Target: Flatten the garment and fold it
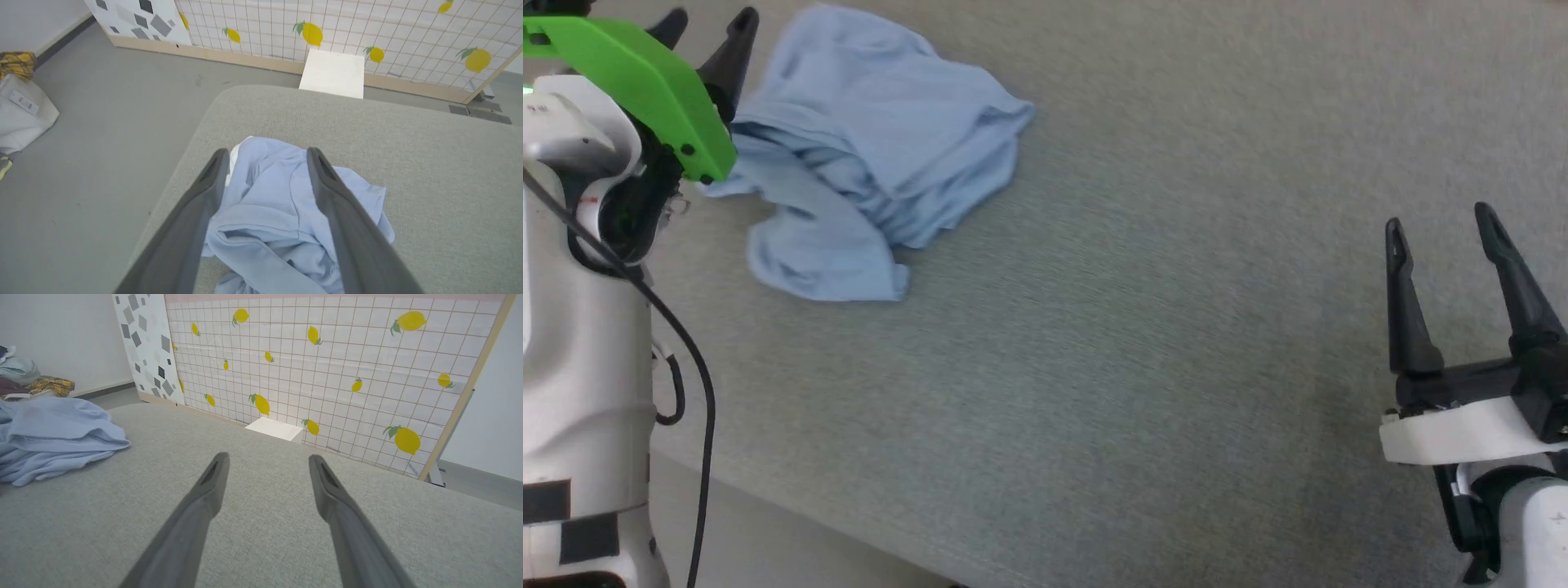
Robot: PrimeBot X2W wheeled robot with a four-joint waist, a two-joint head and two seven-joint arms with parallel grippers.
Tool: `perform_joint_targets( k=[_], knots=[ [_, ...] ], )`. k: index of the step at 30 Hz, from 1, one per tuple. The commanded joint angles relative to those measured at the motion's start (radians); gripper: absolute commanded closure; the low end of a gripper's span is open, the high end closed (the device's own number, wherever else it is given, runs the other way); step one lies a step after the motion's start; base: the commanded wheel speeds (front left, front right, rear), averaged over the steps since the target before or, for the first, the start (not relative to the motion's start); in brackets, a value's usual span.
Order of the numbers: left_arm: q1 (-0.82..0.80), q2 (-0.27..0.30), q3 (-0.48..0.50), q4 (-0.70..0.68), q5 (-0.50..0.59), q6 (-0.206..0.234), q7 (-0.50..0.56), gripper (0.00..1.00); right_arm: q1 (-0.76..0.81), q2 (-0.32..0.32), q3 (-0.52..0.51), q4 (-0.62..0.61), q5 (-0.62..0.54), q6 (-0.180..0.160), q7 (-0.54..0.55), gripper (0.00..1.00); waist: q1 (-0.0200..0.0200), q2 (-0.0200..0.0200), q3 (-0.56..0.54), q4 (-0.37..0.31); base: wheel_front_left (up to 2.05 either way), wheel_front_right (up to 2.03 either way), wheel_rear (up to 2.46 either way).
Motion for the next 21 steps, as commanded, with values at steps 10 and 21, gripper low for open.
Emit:
perform_joint_targets(
  k=[10, 21],
  knots=[
    [0.024, -0.004, 0.031, 0.139, -0.061, 0.174, 0.285, 0.00, -0.038, -0.003, -0.014, -0.010, 0.016, -0.002, -0.008, 0.00, -0.0002, 0.0000, 0.195, -0.139, 0.00, 0.00, 0.00],
    [0.068, 0.025, 0.040, 0.186, -0.056, 0.098, 0.117, 1.00, -0.055, 0.002, -0.005, 0.040, 0.033, -0.002, -0.025, 0.00, -0.0002, 0.0000, 0.132, -0.157, 0.00, 0.00, 0.00]
  ],
)
